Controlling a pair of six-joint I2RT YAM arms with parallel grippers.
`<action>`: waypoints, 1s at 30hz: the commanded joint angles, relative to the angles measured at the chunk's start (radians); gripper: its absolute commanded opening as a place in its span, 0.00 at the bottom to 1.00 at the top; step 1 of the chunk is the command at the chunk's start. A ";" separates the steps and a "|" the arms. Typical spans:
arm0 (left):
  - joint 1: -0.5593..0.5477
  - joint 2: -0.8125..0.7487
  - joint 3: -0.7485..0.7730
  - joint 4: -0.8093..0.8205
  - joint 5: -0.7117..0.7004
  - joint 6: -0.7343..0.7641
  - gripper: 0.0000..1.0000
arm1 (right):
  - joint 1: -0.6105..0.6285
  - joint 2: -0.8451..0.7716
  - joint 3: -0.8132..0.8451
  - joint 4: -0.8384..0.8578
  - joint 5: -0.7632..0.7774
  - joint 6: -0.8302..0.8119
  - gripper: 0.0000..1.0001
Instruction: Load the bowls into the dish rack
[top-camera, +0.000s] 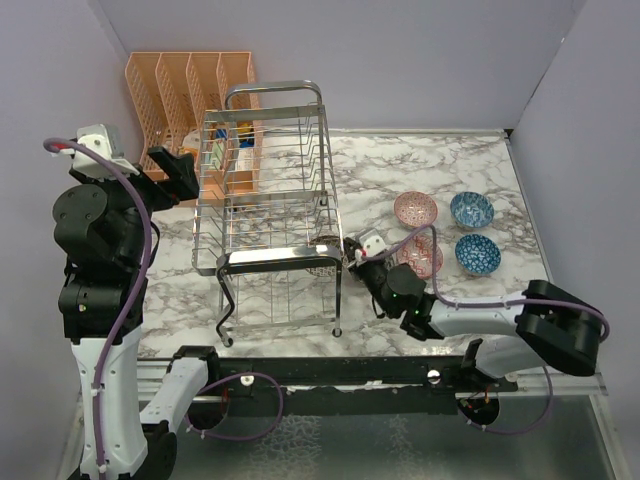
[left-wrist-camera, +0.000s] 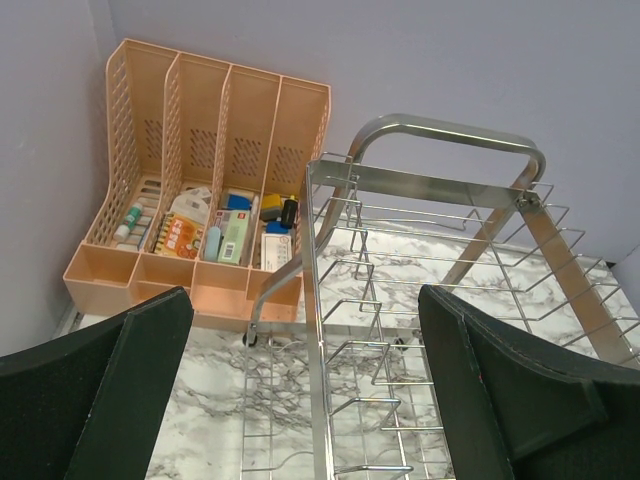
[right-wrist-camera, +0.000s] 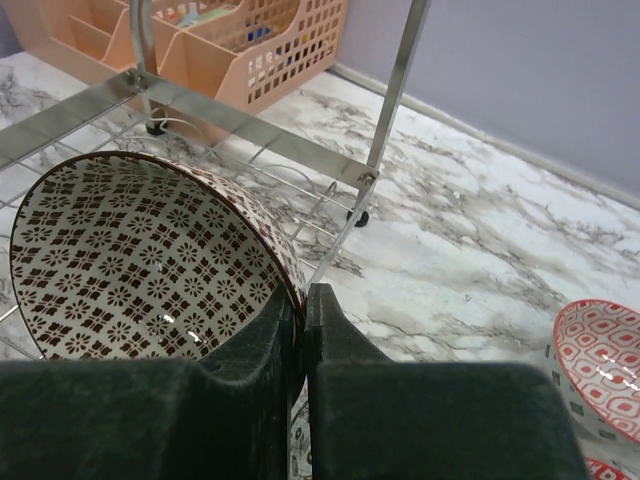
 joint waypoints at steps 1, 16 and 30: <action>-0.006 -0.016 -0.007 0.024 -0.022 -0.010 0.99 | 0.068 0.093 -0.020 0.423 0.135 -0.156 0.01; -0.006 -0.014 -0.012 0.027 -0.028 -0.020 0.99 | 0.118 0.216 -0.117 0.760 0.138 -0.247 0.01; -0.006 -0.029 -0.031 0.042 -0.026 -0.031 0.99 | 0.128 0.196 -0.240 0.864 -0.025 -0.227 0.01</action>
